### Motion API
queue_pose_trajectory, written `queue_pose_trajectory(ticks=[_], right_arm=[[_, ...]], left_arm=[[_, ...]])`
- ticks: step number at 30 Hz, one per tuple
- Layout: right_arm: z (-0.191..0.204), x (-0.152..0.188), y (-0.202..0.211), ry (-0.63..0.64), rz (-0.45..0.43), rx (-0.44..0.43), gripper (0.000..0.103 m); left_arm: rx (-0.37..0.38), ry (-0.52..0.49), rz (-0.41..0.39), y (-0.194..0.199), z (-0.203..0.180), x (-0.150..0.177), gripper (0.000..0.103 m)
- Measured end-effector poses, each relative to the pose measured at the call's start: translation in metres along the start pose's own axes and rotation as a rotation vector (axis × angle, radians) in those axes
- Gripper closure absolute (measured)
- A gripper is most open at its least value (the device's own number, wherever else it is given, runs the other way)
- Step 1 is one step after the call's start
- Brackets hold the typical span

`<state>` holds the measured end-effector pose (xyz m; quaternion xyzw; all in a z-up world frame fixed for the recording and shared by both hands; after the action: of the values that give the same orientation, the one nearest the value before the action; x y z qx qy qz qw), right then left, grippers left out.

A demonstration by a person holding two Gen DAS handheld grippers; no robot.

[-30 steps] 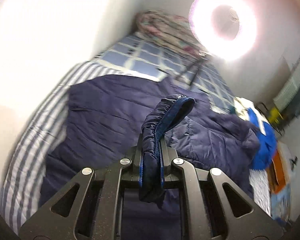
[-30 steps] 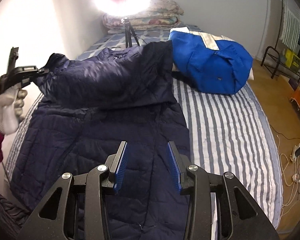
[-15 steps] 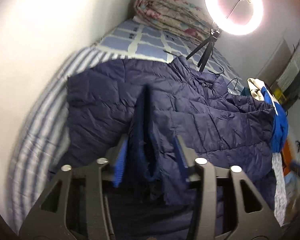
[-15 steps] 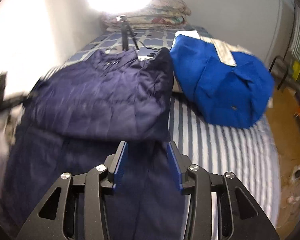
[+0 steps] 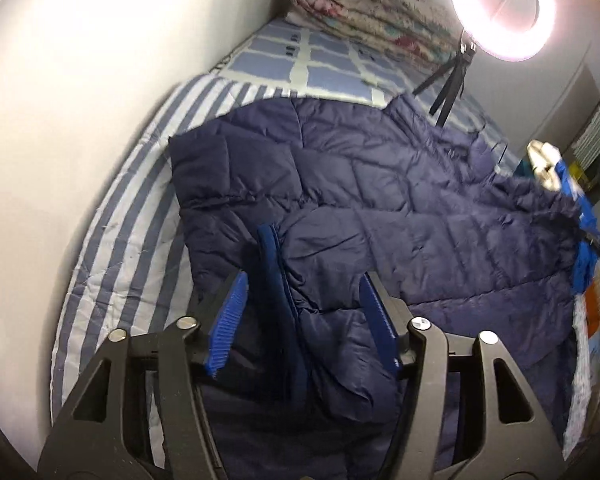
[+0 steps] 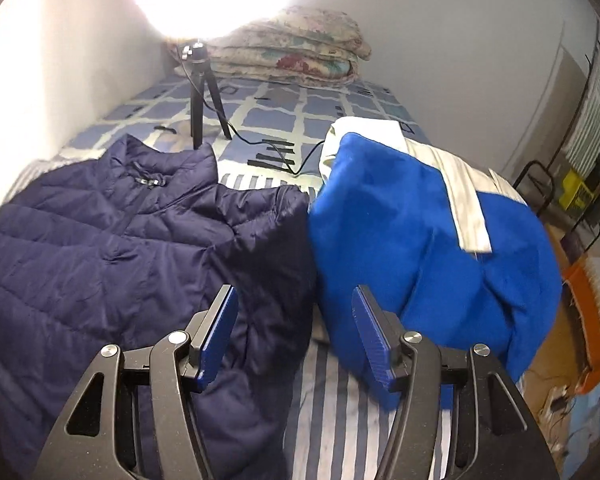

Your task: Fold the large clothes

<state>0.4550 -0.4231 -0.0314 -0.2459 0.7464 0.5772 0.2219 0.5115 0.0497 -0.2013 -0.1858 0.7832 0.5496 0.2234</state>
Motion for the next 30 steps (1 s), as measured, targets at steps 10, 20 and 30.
queue_pose_trajectory(ticks=[10,20,30], right_arm=[[0.000,-0.008,-0.005,0.053,-0.052,0.061,0.102],[-0.051,-0.007,-0.013,-0.114,-0.061,0.169,0.103],[-0.005,0.014,0.049,-0.009,-0.163,-0.062,0.102]], left_arm=[[-0.052,-0.101,-0.097,0.020,-0.024,-0.008,0.094],[-0.164,-0.153,-0.084,-0.035,-0.032,-0.041,0.094],[-0.196,-0.193,-0.067,-0.060,-0.040,-0.032,0.094]])
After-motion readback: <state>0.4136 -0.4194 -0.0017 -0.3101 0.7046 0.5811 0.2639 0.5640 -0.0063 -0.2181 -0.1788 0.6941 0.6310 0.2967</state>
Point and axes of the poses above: each gripper's, at about its wrist camera, not at the fingertips, and y roughly against the way its jaws point, z to its left, x to its underside, the point moved 1 cm from there along -y, roughly the way its jaws point, and after that the axes turned 4 degrees about x, right-handed, at the moved point
